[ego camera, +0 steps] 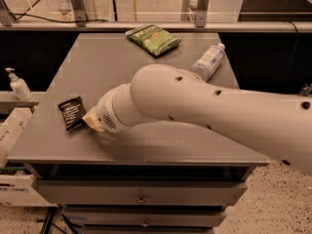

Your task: Move rxbar chocolate near blue plastic bottle

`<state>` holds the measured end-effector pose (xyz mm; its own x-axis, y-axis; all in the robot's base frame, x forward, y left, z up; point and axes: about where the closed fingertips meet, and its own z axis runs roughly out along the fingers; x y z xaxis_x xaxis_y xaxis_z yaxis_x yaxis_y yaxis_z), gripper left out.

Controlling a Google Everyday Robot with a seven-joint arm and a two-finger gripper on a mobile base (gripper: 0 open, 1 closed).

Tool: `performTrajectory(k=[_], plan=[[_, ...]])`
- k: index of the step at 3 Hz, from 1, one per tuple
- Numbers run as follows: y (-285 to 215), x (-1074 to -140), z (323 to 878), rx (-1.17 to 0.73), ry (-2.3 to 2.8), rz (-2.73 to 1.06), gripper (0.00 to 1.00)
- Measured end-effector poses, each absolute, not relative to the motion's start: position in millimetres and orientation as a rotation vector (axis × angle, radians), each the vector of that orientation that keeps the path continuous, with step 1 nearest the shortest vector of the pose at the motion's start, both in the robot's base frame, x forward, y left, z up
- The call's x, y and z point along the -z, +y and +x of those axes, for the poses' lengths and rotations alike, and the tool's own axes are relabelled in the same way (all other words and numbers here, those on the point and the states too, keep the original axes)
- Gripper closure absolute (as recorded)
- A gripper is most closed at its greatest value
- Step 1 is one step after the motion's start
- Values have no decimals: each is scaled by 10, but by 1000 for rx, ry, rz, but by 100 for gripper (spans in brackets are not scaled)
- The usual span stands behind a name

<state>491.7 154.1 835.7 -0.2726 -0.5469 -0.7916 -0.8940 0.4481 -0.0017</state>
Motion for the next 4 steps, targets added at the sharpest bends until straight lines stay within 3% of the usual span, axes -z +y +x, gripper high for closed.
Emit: performTrajectory(k=[4], plan=[[-333, -8398, 5427, -275, 2232, -1022, 100]])
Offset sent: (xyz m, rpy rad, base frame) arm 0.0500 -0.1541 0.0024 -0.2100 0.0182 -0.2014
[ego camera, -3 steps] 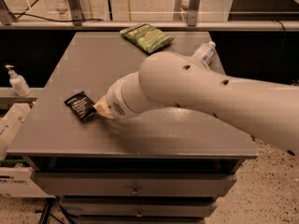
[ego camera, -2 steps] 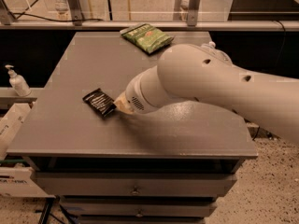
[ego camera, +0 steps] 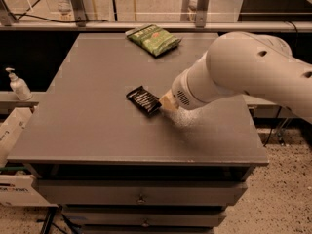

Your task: Move rxbar chocolate near blue plastic bottle

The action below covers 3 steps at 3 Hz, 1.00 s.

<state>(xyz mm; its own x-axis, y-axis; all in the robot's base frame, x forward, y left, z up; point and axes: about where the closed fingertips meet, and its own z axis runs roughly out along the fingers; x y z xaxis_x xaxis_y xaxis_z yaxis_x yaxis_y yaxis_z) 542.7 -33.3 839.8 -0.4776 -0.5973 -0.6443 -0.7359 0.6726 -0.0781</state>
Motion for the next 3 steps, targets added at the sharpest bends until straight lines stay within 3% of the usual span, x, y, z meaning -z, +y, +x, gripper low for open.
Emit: performTrajectory(k=[3], plan=[[-1375, -8740, 5648, -82, 2342, -881, 100]])
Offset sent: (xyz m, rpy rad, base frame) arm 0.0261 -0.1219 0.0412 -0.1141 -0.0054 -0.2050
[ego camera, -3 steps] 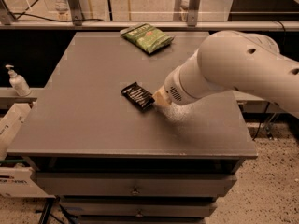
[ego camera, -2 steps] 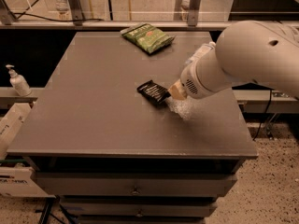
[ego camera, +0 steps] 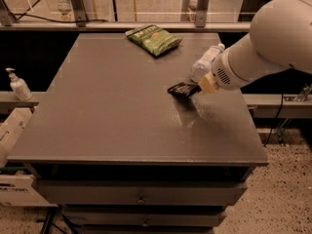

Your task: Move rxbar chocolate near blue plastic bottle

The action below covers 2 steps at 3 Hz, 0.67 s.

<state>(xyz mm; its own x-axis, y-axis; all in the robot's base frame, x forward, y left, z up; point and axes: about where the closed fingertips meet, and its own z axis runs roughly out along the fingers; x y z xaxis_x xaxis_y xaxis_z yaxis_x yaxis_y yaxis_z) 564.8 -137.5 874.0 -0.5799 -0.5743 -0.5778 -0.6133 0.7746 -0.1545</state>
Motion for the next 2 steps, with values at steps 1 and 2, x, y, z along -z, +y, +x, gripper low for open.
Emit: performTrajectory(k=[1, 2], plan=[[-1552, -8743, 5649, -49, 2380, -882, 100], [-1664, -8694, 5618, -38, 2421, -885, 82]])
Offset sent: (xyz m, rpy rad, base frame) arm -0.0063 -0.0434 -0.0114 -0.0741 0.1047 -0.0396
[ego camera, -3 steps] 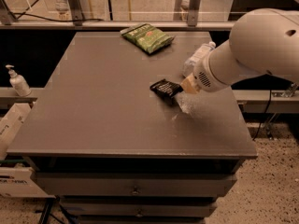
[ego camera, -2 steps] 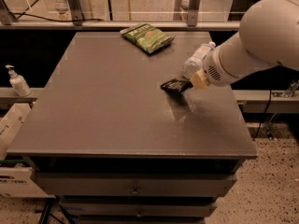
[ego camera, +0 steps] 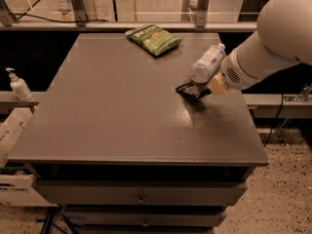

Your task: Move rxbar chocolate near blue plastic bottle

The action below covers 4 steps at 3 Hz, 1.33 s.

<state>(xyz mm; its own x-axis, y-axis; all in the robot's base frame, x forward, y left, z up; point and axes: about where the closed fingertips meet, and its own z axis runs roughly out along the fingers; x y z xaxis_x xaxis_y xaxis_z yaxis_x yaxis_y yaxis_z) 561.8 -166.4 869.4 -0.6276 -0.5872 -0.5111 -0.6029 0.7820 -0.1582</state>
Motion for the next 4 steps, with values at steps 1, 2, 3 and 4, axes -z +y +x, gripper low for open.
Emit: performTrajectory(k=[1, 2, 3, 4], plan=[[-1745, -8641, 5575, -29, 2448, -892, 59], [-1836, -8620, 5529, -15, 2460, -900, 36], [-1880, -8600, 5488, -12, 2465, -909, 13], [-1878, -8587, 5470, -18, 2462, -918, 0]])
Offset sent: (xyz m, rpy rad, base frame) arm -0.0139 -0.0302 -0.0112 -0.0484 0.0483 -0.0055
